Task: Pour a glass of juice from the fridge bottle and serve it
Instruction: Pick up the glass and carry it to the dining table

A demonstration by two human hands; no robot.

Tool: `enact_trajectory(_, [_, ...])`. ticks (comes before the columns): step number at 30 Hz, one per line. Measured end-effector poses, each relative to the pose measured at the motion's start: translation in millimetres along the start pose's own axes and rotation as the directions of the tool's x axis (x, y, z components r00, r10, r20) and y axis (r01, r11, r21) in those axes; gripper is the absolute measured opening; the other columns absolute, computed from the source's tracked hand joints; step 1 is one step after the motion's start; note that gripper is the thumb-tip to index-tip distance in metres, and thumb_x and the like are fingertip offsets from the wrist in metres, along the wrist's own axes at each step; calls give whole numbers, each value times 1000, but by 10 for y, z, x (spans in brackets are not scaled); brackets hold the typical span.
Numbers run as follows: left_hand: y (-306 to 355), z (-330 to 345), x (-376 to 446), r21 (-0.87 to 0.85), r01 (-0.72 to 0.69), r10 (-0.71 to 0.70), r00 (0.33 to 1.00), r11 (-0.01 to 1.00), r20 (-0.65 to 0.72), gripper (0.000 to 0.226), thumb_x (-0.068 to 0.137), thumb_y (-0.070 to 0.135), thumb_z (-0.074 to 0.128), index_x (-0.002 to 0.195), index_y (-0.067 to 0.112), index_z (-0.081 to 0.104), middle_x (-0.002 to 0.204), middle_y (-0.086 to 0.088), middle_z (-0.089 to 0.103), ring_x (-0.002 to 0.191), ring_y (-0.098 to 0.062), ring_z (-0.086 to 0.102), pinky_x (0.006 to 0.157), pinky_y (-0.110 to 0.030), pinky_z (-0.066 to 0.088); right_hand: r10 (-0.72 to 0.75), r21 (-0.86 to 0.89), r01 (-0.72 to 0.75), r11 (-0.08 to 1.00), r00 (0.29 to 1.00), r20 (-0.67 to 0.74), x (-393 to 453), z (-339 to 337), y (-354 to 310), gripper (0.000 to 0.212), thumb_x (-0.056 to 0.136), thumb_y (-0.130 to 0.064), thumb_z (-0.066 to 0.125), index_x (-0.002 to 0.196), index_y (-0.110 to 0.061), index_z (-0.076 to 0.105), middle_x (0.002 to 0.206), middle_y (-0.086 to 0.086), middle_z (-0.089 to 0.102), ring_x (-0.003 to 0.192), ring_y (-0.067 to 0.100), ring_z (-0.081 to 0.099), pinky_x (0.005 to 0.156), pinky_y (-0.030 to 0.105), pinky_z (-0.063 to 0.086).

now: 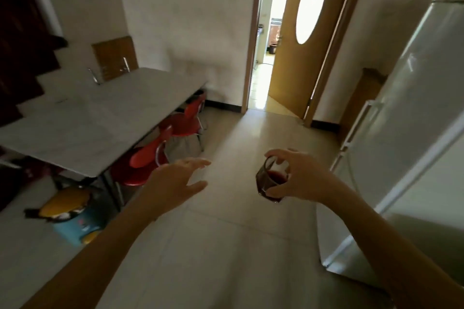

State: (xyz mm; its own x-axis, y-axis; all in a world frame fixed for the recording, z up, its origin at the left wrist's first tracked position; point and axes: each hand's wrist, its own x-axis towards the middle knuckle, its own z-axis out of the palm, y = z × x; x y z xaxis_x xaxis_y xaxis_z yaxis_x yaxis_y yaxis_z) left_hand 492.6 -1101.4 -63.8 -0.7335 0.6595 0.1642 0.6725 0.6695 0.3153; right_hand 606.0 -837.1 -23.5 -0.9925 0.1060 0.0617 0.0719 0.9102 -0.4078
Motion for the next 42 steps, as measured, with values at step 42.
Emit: enact_trajectory(42, [-5448,320,3278,-161,889,-901,408,429,-145,47,90,44,55,135,35,43,136,12,53,120,-12,52,93,-35,43,-644,128,706,697,537,545,8451,3404,-1810,83,61,-40,81,132,-23,42,121,8,50,105,27,56,79,35,48])
